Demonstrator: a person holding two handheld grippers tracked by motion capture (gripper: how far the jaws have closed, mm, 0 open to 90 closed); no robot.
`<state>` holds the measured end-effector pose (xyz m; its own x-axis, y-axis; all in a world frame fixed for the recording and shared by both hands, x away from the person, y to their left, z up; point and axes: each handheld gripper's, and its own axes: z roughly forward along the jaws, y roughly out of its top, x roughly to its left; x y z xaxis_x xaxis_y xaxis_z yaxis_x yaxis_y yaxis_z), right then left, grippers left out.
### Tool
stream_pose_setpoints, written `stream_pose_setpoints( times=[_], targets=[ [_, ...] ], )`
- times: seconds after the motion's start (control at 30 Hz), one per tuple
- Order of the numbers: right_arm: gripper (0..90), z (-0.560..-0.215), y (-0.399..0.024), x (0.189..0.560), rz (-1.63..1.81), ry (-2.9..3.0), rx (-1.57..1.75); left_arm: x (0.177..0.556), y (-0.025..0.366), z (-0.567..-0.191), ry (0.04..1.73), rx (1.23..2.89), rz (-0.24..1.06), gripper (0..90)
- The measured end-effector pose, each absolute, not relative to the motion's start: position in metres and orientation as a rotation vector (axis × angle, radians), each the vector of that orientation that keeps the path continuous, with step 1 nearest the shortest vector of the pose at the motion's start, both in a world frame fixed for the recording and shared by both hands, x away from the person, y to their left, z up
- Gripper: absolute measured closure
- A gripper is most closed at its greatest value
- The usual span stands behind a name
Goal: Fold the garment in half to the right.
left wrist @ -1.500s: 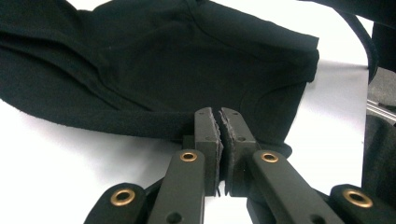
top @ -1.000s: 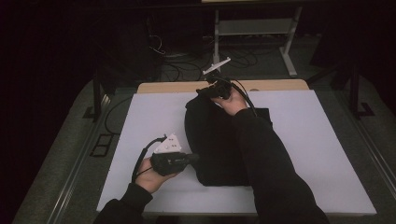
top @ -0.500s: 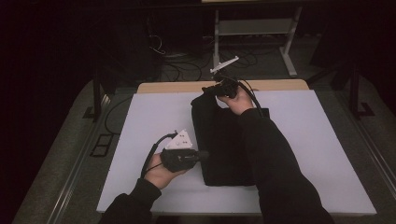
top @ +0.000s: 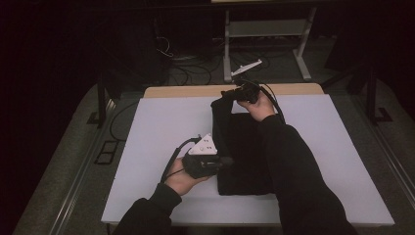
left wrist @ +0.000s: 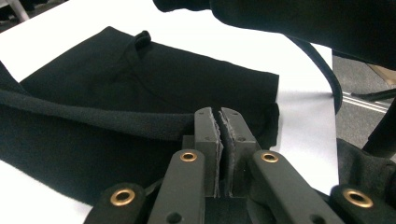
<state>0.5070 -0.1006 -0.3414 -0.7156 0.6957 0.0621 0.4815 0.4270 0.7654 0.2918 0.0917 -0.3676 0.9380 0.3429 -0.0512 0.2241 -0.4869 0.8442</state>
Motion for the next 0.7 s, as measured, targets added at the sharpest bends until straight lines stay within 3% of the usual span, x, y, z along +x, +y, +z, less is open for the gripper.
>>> stream_pose_setpoints(
  times=[0.7],
  targets=[
    [84.0,-0.353,-0.141,0.504,1.206,2.375,1.113,0.293,0.061,-0.372,0.355,2.113,0.106,85.1]
  ],
)
